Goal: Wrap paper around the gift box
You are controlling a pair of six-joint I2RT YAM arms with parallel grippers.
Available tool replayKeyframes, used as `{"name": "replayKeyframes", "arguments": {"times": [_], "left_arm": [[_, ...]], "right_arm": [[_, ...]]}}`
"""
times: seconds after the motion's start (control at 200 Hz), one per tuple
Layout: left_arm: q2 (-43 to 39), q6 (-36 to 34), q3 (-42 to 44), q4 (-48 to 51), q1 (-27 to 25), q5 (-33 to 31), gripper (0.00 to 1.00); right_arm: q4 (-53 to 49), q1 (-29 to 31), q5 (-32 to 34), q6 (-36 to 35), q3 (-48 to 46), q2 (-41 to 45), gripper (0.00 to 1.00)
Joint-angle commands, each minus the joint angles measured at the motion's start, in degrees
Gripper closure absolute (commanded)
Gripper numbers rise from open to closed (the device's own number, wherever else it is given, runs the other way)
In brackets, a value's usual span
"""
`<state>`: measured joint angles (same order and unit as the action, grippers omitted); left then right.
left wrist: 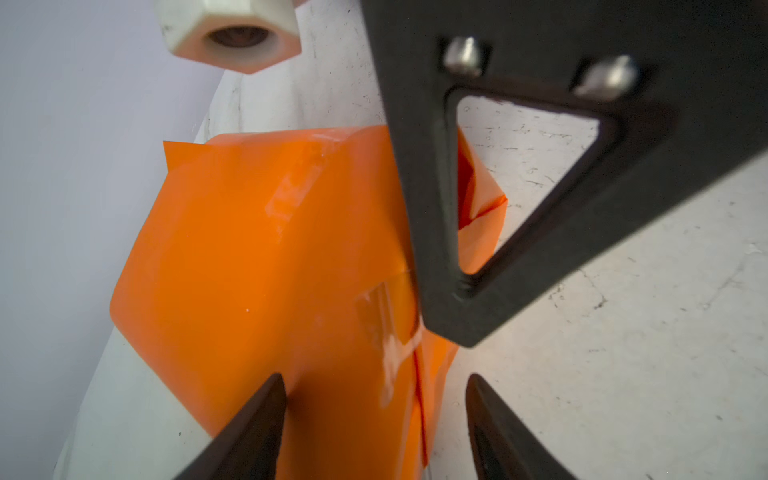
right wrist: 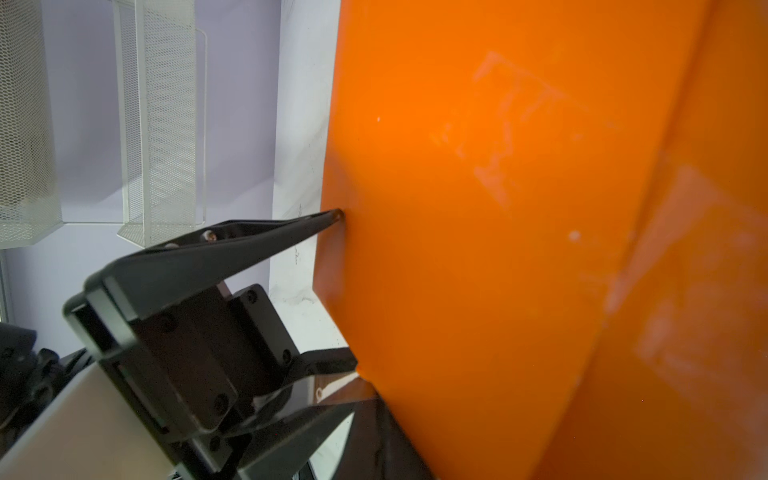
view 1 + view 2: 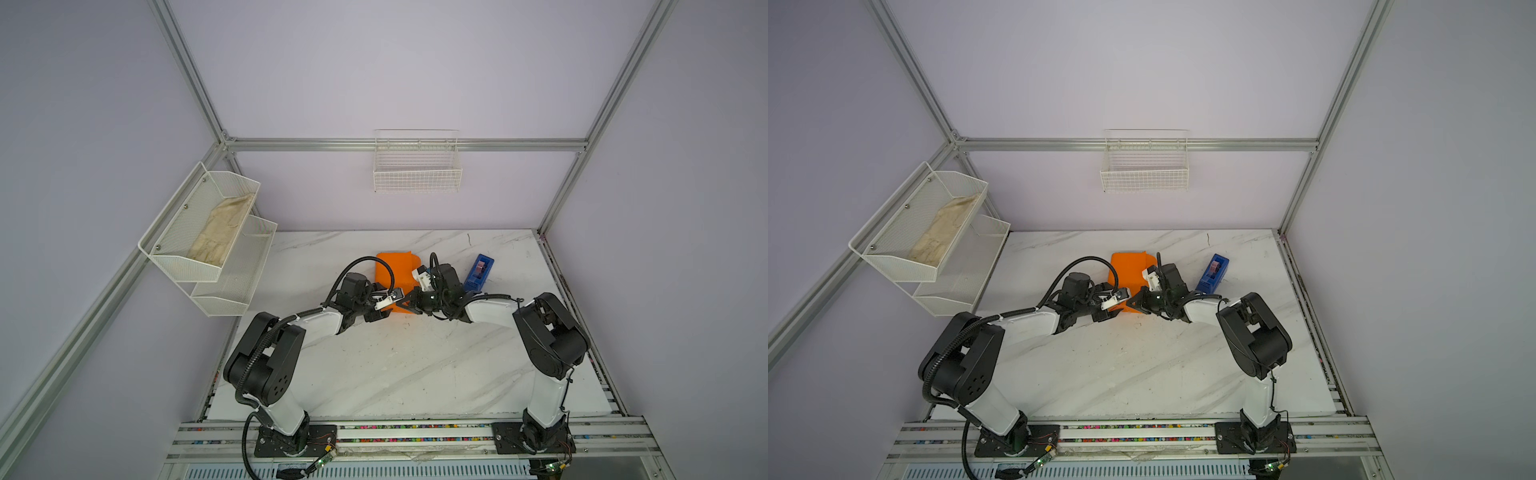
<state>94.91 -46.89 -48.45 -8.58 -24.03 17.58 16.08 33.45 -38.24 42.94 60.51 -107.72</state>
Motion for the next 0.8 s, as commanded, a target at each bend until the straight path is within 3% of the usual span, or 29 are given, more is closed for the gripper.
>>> {"name": "replayKeyframes", "arguments": {"times": [0.0, 0.795], "left_arm": [[-3.27, 1.71, -5.80, 1.40, -0.04, 2.59, 0.33], [-0.14, 6.73, -12.25, -0.84, -0.02, 3.95, 0.33]], "right_arm": [[2.03, 0.31, 0.97, 0.22, 0.74, -0.92, 1.00], [1.41, 0.31, 0.89, 0.22, 1.01, -0.84, 1.00]]}}
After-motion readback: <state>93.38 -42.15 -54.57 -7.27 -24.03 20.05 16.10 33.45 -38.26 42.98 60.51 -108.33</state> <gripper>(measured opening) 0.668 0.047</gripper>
